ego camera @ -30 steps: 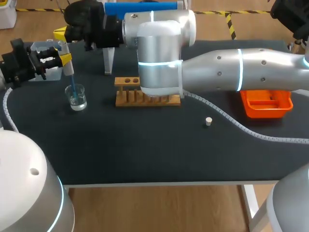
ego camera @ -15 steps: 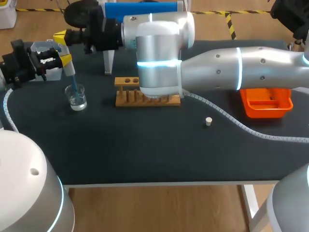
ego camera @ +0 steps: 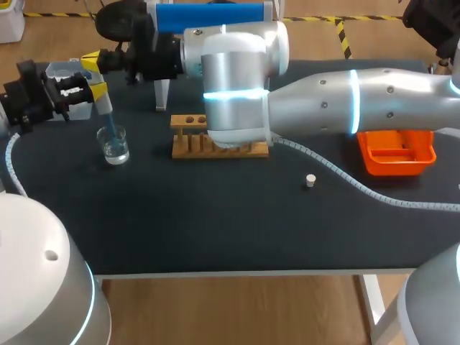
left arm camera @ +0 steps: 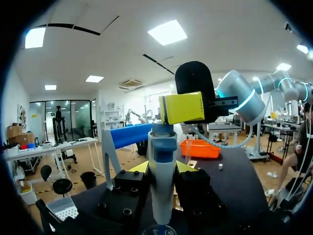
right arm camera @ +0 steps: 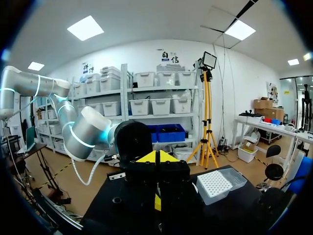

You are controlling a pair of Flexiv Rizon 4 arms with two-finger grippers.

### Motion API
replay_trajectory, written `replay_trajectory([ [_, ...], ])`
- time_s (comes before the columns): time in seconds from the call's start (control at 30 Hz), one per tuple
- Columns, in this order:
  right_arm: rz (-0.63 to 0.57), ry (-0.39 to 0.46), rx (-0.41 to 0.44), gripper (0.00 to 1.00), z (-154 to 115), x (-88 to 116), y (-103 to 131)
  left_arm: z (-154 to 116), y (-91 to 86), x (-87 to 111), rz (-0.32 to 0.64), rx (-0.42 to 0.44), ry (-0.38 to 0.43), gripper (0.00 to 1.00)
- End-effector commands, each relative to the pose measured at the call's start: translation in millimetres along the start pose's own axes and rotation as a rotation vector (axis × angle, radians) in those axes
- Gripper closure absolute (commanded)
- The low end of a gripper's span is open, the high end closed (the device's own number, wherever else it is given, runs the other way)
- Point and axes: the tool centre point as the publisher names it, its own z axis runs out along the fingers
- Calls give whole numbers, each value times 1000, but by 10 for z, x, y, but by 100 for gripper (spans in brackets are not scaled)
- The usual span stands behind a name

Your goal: Invert the test tube, pick up the pipette, mount the tip to pipette, aspirate from beaker and dispense into the tube, eject the tip, return the pipette, and cap with the stopper.

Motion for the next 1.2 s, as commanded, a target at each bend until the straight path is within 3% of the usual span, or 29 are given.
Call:
replay_trajectory([
  [0.03,0,-2,2,100,10,29,-33,-4,-64,-13,1,4,2,100],
  [0.37,-87,8,-59,98,-287,133,513,-4,-64,-13,1,4,2,100],
  [0.47,-124,17,-63,42,-464,186,675,-4,-64,-13,1,4,2,100],
  [0.5,-136,20,-63,2,-534,217,722,-4,-64,-13,1,4,2,100],
  [0.83,-244,43,8,0,-1368,431,930,-4,-64,-13,1,4,2,100],
  [1.2,-285,26,124,0,-2294,454,670,-4,-64,-13,1,4,2,100],
])
